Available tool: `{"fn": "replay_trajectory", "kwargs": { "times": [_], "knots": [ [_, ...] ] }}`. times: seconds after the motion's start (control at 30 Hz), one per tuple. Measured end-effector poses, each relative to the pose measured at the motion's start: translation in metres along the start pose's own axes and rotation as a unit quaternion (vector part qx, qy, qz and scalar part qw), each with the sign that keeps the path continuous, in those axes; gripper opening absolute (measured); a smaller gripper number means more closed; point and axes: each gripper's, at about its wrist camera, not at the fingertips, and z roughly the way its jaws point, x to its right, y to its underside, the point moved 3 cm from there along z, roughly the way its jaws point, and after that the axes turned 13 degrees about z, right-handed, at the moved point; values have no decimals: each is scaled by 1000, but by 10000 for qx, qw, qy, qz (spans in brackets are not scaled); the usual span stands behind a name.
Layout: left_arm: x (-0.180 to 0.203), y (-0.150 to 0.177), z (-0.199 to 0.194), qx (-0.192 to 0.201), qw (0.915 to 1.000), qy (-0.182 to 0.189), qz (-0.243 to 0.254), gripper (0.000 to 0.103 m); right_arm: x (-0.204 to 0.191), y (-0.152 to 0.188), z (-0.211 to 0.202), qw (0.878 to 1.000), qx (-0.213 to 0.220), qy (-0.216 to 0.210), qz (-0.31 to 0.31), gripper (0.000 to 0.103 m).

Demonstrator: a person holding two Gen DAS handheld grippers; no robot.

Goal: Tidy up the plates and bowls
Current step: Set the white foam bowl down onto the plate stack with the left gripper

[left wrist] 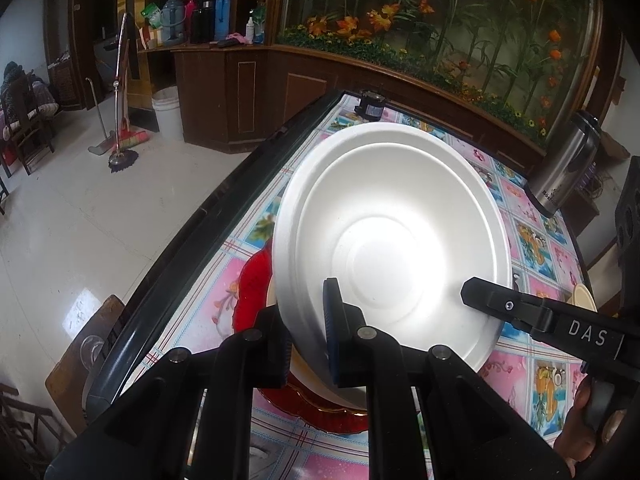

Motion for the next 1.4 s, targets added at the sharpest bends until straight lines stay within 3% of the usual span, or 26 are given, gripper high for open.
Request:
{"fn": "replay_trajectory", "kwargs": {
  "times": [0.67, 1.4],
  "knots": [
    [-6, -10, 25, -644, 9973, 329, 129, 13, -5, -11, 13, 9989, -362, 306, -31, 12],
    [-6, -7, 32, -868, 9955, 317, 198, 14, -3, -6, 17, 9982, -491, 326, 45, 14]
  ]
}}
